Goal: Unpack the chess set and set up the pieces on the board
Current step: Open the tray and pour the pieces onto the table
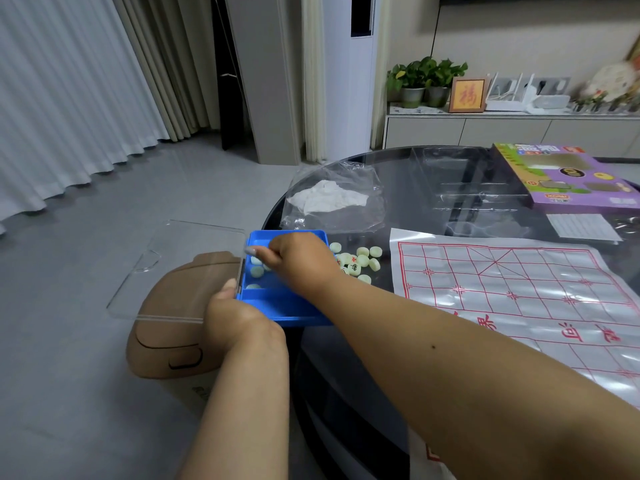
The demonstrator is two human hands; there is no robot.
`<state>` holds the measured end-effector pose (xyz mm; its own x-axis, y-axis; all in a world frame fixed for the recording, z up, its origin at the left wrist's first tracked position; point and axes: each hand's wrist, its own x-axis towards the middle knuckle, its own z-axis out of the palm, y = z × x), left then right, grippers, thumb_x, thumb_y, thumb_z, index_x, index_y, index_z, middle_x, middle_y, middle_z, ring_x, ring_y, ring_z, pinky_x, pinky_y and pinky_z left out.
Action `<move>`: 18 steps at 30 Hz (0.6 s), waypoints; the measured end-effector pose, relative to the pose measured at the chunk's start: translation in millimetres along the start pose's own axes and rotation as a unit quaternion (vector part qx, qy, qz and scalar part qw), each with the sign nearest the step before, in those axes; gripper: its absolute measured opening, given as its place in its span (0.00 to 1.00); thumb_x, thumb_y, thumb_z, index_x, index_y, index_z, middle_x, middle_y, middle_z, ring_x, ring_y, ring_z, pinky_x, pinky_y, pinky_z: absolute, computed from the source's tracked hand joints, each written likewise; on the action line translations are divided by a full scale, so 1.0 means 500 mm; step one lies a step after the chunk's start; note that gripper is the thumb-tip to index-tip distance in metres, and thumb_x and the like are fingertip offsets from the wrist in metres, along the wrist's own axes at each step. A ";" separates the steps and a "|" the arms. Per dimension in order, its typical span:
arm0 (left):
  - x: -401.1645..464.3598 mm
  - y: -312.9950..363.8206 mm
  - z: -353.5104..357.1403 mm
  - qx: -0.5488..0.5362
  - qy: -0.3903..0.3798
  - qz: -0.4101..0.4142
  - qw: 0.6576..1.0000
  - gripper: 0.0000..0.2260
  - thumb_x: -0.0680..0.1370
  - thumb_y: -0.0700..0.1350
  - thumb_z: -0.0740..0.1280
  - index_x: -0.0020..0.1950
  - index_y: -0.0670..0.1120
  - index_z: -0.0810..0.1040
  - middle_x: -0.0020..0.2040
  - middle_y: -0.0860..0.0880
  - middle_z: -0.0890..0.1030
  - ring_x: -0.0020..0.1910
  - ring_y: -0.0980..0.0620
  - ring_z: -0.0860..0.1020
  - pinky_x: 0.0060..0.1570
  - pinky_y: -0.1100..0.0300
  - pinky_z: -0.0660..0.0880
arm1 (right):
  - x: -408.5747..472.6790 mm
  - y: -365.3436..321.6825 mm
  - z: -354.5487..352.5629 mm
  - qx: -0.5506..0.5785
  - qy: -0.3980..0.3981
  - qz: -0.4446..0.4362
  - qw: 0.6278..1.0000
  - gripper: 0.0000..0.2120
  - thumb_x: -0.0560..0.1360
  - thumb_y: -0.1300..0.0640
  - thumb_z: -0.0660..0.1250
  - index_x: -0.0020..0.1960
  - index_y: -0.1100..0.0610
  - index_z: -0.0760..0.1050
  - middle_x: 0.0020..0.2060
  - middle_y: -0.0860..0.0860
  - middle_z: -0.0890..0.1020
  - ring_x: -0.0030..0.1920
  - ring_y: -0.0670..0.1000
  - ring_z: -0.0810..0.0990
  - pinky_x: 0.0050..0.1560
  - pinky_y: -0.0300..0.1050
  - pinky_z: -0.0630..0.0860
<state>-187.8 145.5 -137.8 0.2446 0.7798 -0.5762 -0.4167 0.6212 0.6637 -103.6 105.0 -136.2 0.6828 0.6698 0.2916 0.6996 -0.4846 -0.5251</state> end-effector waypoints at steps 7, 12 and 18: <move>0.010 0.025 -0.020 0.009 0.010 -0.011 1.000 0.07 0.75 0.39 0.65 0.38 0.45 0.79 0.34 0.51 0.78 0.22 0.56 0.76 0.23 0.64 0.73 | -0.020 0.030 -0.062 0.134 0.150 0.075 0.977 0.28 0.78 0.43 0.60 0.25 0.54 0.55 0.21 0.49 0.60 0.24 0.48 0.58 0.28 0.44 0.57; 0.019 0.037 -0.030 0.060 0.017 -0.004 0.998 0.09 0.77 0.41 0.63 0.37 0.47 0.78 0.37 0.51 0.78 0.31 0.54 0.78 0.29 0.61 0.75 | -0.069 0.061 -0.064 0.108 0.137 0.144 0.974 0.28 0.78 0.41 0.58 0.25 0.53 0.58 0.21 0.48 0.63 0.24 0.47 0.61 0.28 0.44 0.60; 0.015 0.035 -0.038 0.061 0.012 -0.004 0.998 0.08 0.77 0.43 0.62 0.44 0.49 0.81 0.39 0.51 0.79 0.33 0.54 0.80 0.30 0.59 0.75 | -0.101 0.062 -0.026 -0.055 0.060 0.124 0.989 0.24 0.80 0.42 0.52 0.32 0.55 0.63 0.29 0.50 0.71 0.34 0.52 0.70 0.34 0.44 0.63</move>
<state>-209.9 160.5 -139.6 0.2260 0.7736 -0.5920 -0.3052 0.6334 0.7112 -113.8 48.9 -156.8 0.8514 0.4550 0.2609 0.5221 -0.6875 -0.5047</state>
